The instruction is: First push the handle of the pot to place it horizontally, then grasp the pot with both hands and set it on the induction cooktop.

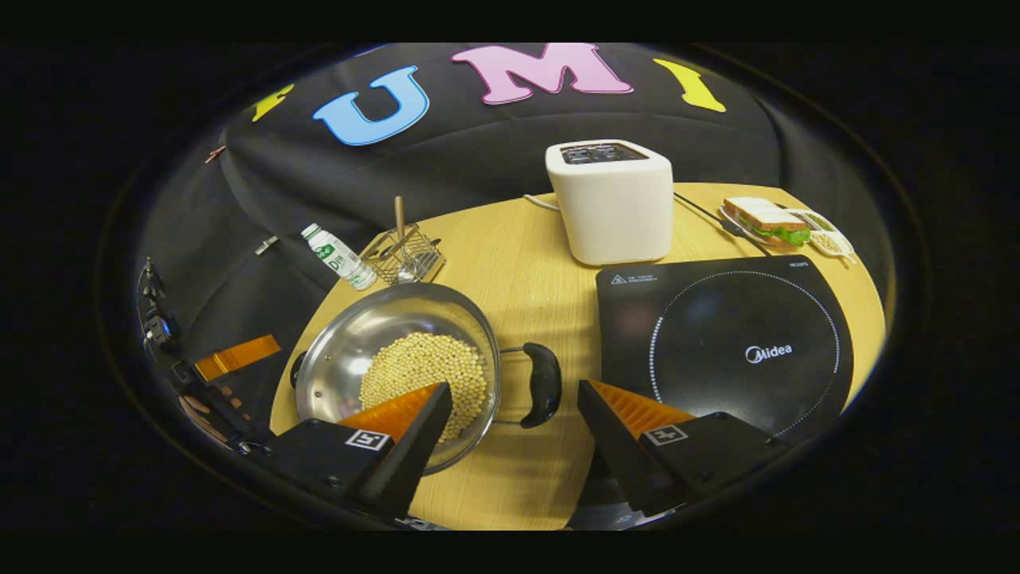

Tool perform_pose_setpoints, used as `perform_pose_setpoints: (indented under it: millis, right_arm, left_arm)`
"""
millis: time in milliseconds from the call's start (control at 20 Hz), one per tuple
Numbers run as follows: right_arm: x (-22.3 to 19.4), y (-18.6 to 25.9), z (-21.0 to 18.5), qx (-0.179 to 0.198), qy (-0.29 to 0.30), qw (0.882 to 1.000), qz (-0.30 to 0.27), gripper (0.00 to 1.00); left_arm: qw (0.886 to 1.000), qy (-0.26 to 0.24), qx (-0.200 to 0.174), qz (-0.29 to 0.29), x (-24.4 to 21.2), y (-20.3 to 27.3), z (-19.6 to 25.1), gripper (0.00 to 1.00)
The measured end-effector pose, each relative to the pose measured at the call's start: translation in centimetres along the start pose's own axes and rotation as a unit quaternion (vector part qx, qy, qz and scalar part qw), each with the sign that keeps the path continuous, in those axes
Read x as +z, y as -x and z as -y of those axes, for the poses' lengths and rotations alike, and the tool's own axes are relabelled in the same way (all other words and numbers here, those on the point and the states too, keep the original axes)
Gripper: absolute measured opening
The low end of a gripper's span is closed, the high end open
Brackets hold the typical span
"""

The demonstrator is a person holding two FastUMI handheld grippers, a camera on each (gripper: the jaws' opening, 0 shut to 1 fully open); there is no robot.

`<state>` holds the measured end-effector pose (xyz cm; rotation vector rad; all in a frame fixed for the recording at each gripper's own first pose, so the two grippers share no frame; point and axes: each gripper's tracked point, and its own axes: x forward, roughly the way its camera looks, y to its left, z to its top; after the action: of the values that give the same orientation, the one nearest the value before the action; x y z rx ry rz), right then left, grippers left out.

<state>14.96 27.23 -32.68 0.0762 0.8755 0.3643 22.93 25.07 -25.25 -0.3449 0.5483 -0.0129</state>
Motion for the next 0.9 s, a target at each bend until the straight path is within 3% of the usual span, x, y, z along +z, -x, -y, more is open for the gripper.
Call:
perform_pose_setpoints:
  millis: [250,550,650,750,800,850,900]
  right_arm:
    - [-1.0,-1.7,-0.6,0.012,-0.018,0.999,-0.038,0.99]
    - [-1.5,-3.7,-1.1,0.016,-0.018,0.997,-0.073,0.98]
    - [-1.5,-4.4,-0.5,0.002,-0.015,0.997,-0.075,0.96]
    - [-1.6,-5.0,-0.3,-0.006,-0.018,0.997,-0.074,0.86]
    - [-1.7,-5.2,0.2,-0.016,-0.016,0.997,-0.076,0.74]
    - [-1.7,-5.2,0.7,-0.021,-0.015,0.997,-0.076,0.78]
    - [-1.8,-5.3,0.5,-0.02,-0.014,0.997,-0.074,0.6]
  left_arm:
    - [0.998,0.018,-0.029,-0.053,-2.6,-2.4,1.0,0.96]
    - [0.996,-0.001,-0.023,-0.083,-3.9,-4.9,0.6,0.94]
    - [0.995,0.016,-0.03,-0.098,-4.7,-5.2,0.8,0.93]
    - [0.992,0.037,-0.044,-0.114,-5.8,-5.4,1.4,0.9]
    - [0.991,0.044,-0.043,-0.121,-6.2,-5.7,1.4,0.88]
    - [0.989,0.047,-0.04,-0.134,-6.6,-6.0,1.3,0.85]
    - [0.988,0.046,-0.035,-0.145,-7.1,-5.9,1.1,0.85]
